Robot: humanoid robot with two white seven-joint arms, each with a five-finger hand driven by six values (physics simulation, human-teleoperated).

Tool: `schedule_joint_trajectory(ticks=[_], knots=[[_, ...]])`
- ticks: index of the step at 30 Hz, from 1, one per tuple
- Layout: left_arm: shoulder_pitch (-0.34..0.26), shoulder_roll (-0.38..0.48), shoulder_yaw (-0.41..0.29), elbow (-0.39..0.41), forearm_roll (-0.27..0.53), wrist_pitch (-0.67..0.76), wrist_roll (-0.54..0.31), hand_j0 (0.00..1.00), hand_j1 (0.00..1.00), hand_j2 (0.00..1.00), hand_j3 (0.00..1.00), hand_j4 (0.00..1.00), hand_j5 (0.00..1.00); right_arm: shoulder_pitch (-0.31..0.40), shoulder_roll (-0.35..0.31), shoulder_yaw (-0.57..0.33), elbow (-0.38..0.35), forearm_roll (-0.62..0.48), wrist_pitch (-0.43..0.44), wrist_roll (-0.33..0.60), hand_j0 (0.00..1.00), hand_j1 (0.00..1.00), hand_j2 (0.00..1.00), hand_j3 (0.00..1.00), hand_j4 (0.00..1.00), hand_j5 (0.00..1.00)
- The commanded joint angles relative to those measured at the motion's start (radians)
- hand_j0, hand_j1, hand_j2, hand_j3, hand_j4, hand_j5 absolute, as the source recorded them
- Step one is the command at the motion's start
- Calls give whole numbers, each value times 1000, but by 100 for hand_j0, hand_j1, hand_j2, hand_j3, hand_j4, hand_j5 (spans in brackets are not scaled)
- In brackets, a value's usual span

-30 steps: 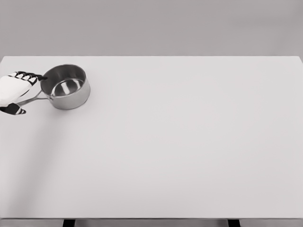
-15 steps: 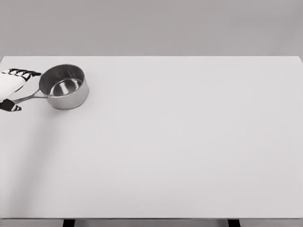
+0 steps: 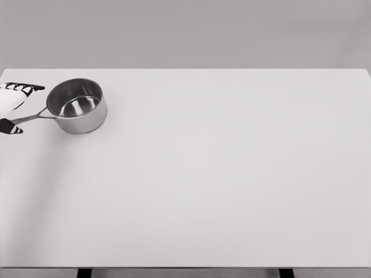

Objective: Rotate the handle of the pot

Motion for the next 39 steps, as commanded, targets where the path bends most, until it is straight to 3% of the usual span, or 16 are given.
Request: schedule_joint_trajectory(ticks=[1,33,39], knots=[[0,1,1,5,2,4,1,100,100,100,100,100,100,0,0,0,0,0,0,0,100,100,100,100,100,100],[-91,1,-3,146,-35,7,2,100,100,100,100,100,100,0,0,0,0,0,-1,0,100,100,100,100,100,100],[-129,5,-8,183,-36,5,2,100,100,100,100,100,100,0,0,0,0,0,0,0,100,100,100,100,100,100]])
